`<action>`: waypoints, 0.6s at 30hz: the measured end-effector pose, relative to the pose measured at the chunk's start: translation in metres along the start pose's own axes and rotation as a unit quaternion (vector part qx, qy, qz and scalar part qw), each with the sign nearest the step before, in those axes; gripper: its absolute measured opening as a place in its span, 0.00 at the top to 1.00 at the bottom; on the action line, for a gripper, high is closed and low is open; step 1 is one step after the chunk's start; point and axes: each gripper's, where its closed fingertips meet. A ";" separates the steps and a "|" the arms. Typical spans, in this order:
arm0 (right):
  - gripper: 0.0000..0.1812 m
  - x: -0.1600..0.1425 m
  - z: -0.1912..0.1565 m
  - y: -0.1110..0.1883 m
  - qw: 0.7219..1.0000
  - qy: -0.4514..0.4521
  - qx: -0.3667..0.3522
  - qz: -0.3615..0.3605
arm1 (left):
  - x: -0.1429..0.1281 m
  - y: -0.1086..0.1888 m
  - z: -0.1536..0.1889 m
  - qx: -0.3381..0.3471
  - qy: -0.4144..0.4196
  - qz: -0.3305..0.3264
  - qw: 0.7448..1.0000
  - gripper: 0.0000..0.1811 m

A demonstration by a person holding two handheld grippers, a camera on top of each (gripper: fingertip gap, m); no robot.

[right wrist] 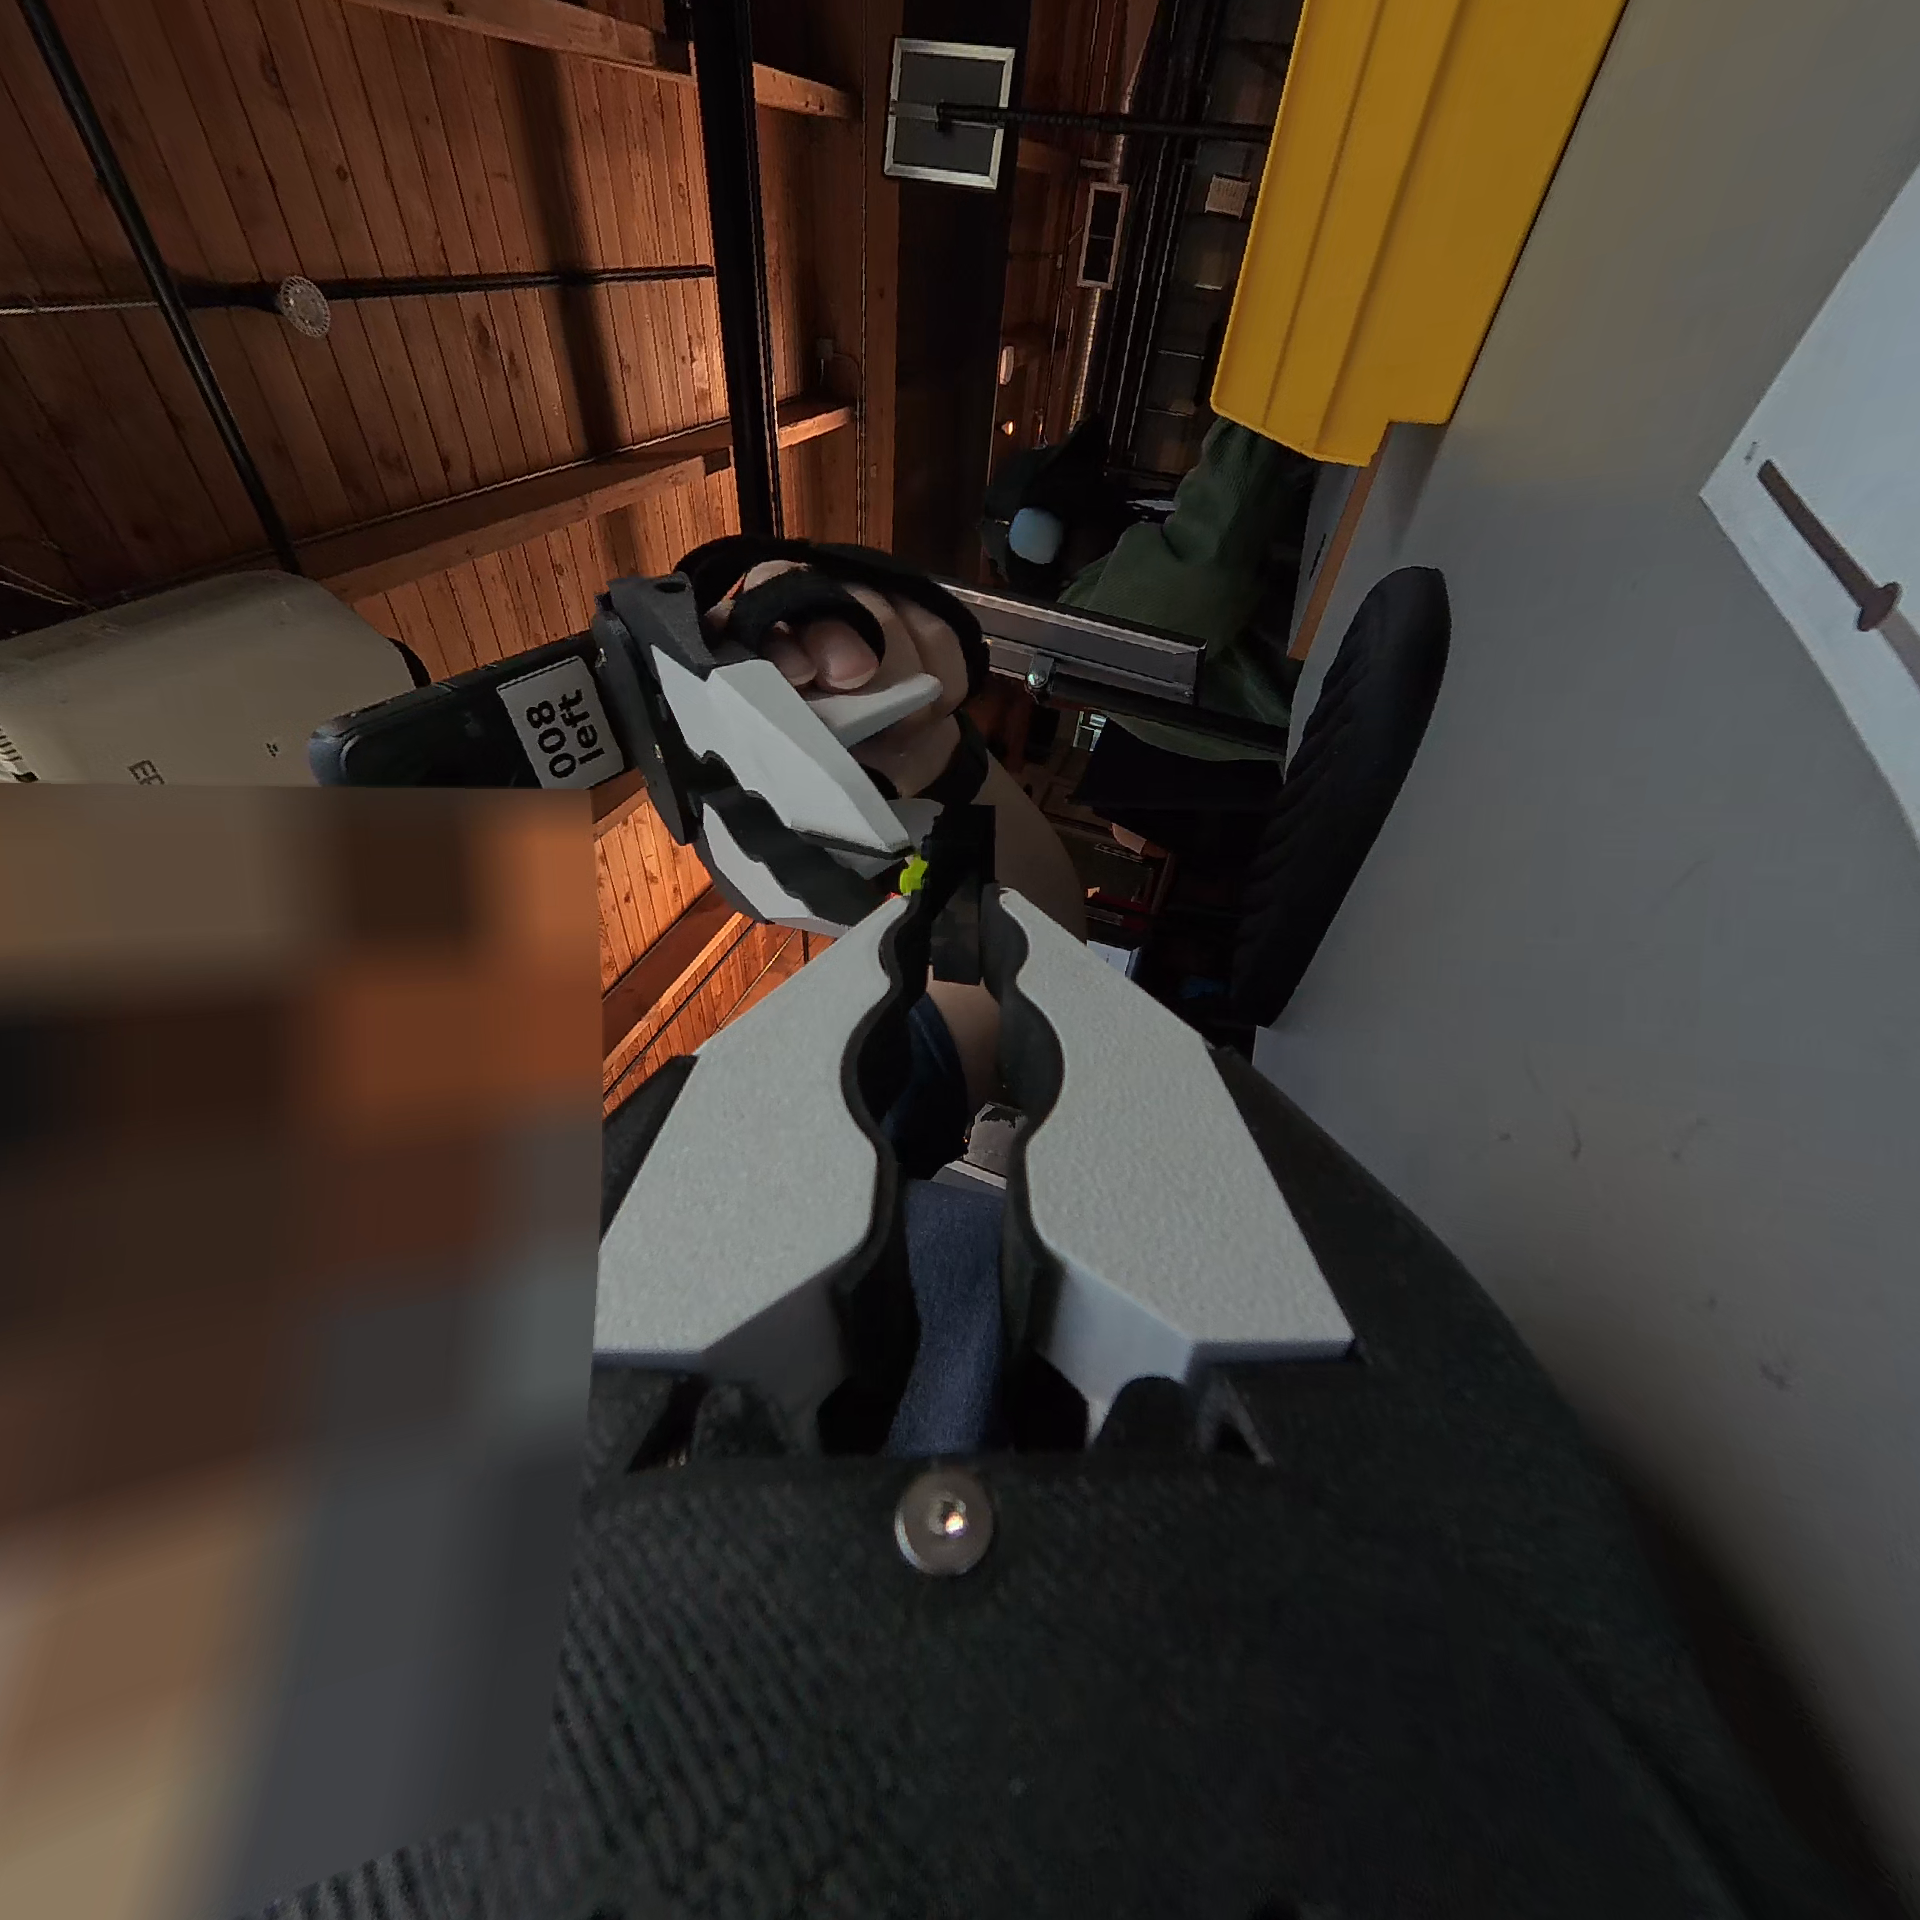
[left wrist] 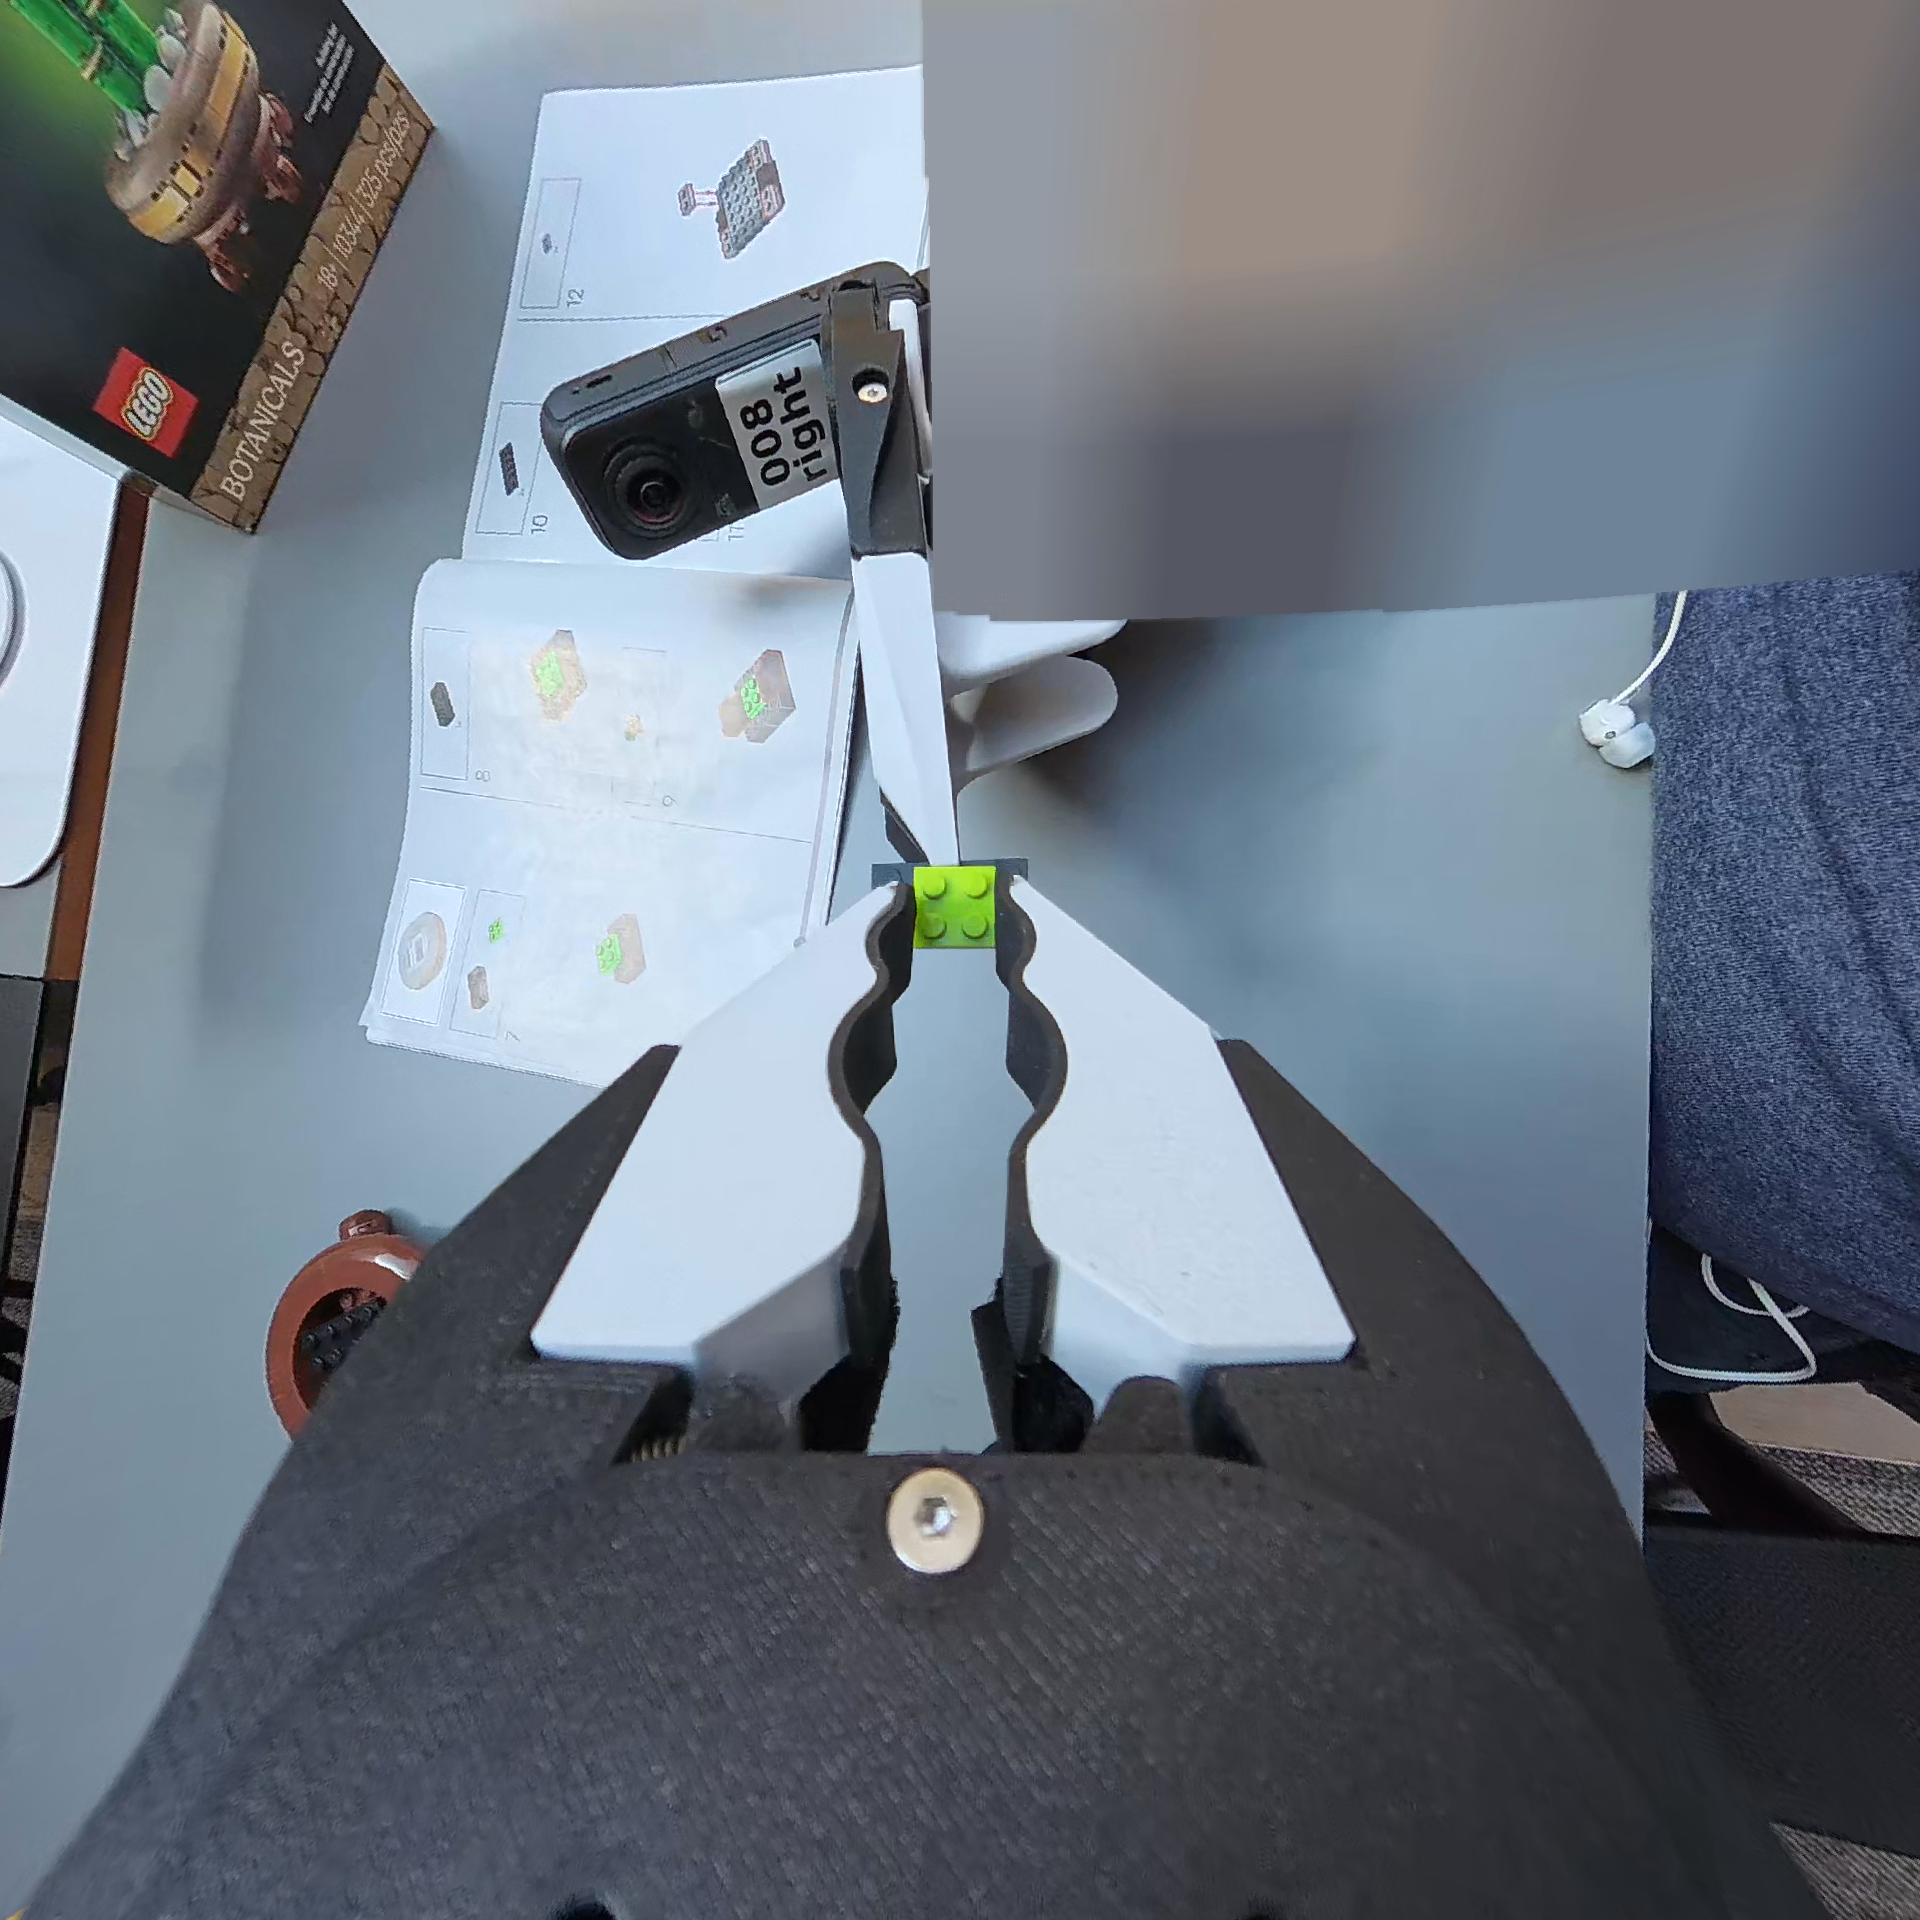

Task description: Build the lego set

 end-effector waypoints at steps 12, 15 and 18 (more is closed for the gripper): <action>0.96 0.000 0.001 0.000 1.000 -0.001 -0.001 0.000 | -0.002 -0.001 -0.001 0.003 -0.004 -0.007 1.000 0.95; 0.93 0.001 0.000 0.000 1.000 -0.004 0.002 0.004 | -0.002 -0.001 -0.001 -0.001 0.004 -0.008 1.000 0.92; 0.93 0.001 -0.001 0.001 1.000 -0.009 0.007 0.006 | 0.000 -0.002 -0.001 -0.005 0.014 -0.003 1.000 0.89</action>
Point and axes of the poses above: each gripper's, where its closed fingertips meet, y back along the fingers, x out of its top, z = x × y across the jaws, and after that the axes turned 3 degrees about z, right-handed
